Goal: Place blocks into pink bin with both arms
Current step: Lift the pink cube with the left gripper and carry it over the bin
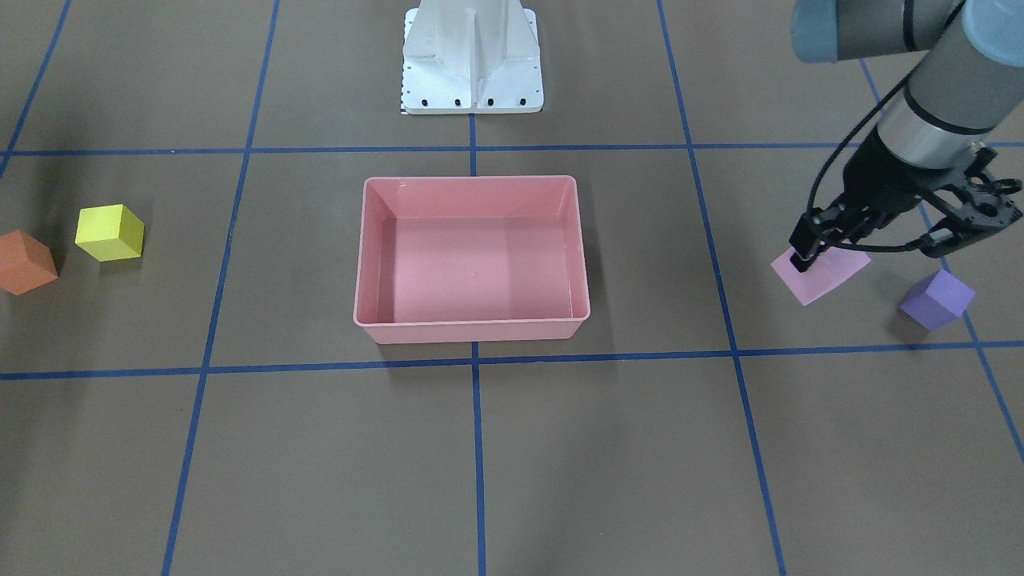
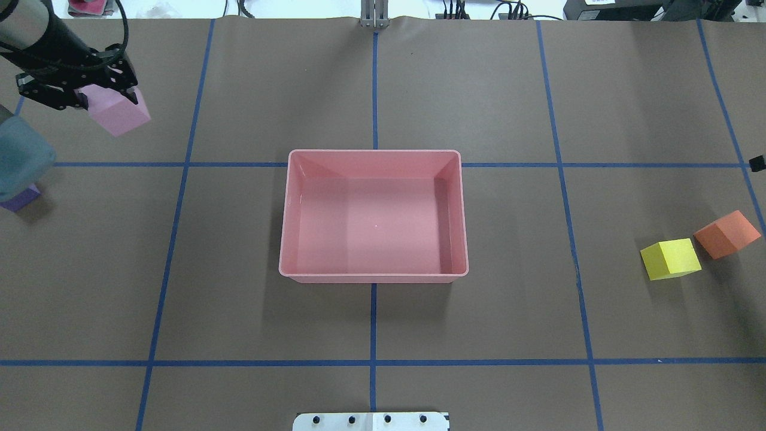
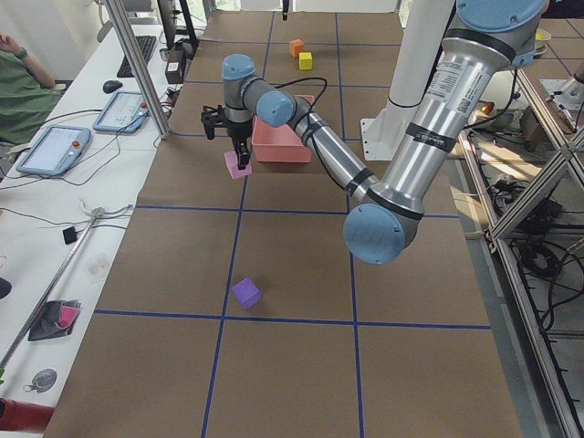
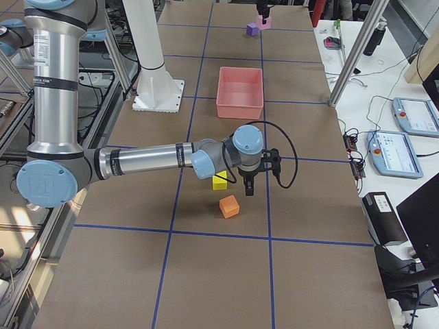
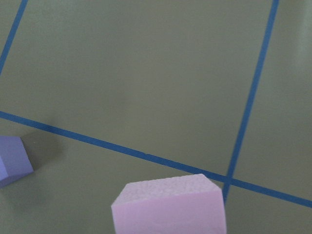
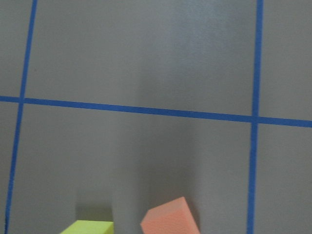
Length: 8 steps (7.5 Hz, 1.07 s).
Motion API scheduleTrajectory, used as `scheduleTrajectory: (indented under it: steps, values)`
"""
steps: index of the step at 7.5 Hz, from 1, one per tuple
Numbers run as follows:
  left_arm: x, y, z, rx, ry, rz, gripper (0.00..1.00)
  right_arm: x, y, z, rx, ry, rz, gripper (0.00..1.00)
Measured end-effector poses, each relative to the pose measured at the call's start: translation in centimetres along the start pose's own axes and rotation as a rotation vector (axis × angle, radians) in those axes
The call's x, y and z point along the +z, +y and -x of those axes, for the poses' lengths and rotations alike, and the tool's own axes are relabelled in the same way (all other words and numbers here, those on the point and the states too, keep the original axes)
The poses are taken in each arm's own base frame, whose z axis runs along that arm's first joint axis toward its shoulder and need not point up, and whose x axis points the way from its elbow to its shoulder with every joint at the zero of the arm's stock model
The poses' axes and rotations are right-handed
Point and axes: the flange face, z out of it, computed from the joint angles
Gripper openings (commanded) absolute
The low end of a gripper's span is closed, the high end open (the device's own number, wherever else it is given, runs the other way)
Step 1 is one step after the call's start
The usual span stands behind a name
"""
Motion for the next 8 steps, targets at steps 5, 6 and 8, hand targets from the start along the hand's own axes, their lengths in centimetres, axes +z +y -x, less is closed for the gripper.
scheduleTrajectory:
  steps: [5, 6, 8]
  values:
    - [-2.6, 8.5, -12.4, -0.104, 0.040, 0.057, 0.00, 8.2, 4.5, 4.7, -0.049, 0.070, 0.077, 0.99]
    - [-2.2, 10.2, -13.8, -0.113, 0.037, 0.046, 0.00, 9.5, 5.1, 5.4, -0.059, 0.086, 0.096, 0.99]
    - [-1.3, 13.8, -16.3, -0.138, 0.038, 0.054, 0.00, 11.4, 6.1, 6.6, -0.060, 0.106, 0.120, 0.99]
